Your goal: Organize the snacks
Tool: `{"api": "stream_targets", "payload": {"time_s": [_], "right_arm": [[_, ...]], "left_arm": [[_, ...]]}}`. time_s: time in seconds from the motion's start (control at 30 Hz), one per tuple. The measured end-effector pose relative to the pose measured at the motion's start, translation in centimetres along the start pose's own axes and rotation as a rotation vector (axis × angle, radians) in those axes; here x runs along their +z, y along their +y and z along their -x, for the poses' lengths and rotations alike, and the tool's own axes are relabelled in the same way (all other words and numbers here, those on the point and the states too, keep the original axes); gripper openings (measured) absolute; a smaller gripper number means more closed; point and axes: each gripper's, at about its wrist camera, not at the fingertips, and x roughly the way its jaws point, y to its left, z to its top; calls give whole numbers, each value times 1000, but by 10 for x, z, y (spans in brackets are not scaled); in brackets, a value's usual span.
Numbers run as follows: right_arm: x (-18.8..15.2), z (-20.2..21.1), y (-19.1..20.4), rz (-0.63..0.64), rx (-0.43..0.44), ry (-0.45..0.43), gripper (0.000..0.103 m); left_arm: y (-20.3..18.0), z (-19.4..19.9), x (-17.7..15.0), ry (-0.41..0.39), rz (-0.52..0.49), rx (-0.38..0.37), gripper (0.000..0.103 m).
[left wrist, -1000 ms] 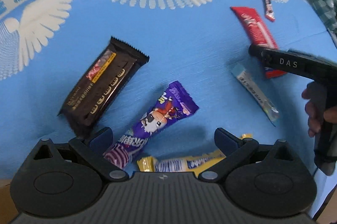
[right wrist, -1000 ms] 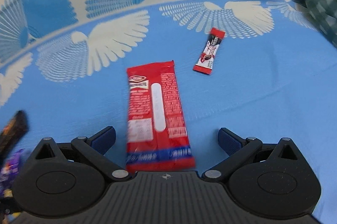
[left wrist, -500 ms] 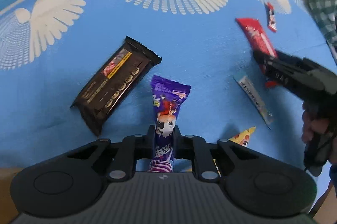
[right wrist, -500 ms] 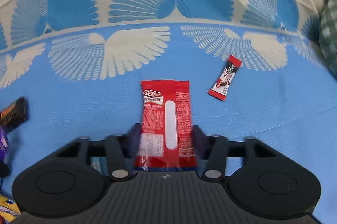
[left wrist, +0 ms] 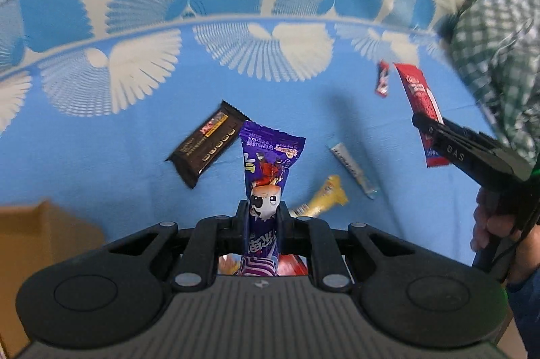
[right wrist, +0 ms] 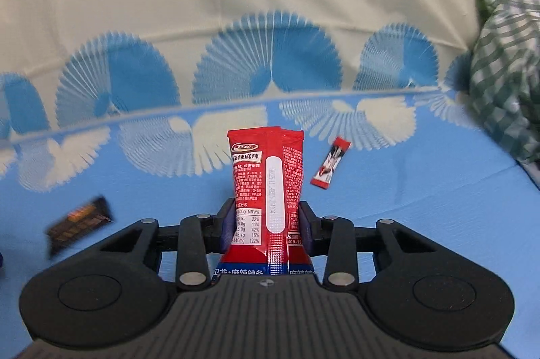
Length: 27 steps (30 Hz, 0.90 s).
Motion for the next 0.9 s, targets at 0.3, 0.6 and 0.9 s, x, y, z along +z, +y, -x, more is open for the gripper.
{"api": "stream_targets", "payload": {"time_s": [0.3,0.6,0.9], "right_arm": [[-23,153,53,-55,152,-85,40],[-90,289,143,-50,322,-24,40],[-145,381,215,29,454,31,40]], "left_arm": [[13,139,-79,-97,29,-3,16],[50,251,-196,-142,74,71,16],[90,310,-299,-154,142,132,16]]}}
